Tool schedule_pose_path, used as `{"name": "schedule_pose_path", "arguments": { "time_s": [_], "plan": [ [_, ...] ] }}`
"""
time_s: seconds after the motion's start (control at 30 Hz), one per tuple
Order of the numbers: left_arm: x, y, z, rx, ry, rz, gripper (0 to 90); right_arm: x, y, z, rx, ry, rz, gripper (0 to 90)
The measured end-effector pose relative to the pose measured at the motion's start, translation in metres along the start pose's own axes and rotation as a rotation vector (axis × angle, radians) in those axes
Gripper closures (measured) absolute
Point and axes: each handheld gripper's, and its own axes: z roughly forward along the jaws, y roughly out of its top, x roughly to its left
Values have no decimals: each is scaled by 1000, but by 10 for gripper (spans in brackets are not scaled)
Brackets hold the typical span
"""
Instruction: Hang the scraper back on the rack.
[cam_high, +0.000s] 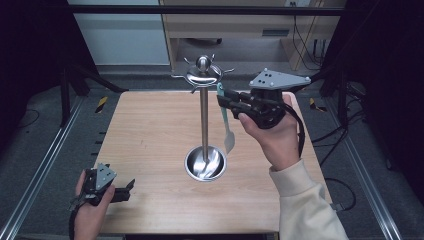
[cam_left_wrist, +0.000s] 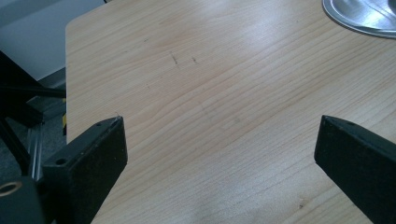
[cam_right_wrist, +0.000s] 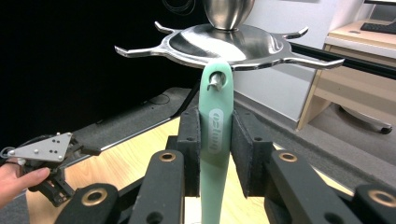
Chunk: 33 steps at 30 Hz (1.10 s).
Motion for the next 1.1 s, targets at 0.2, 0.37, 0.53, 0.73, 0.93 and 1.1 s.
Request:
{"name": "schedule_pose_path", "arguments": {
  "time_s": [0.2,0.37,0.53,0.73,0.93,1.1],
  "plan": [
    [0,0,0,5,-2,0,23,0,-1,0,-4,-3,-1,740],
    [0,0,0,2,-2,2,23,0,-1,0,-1,-6,-4,739],
    [0,0,0,2,-2,1,23,0,-1,0,-3,-5,-3,738],
    [0,0,0,3,-2,1,23,0,-1,1,-3,-4,-2,734],
    [0,0,1,4,-2,1,23,0,-1,1,6,-2,-1,701],
    [0,0,0,5,-3,1,23,-1,-1,-1,12,-6,-4,645]
  ]
}}
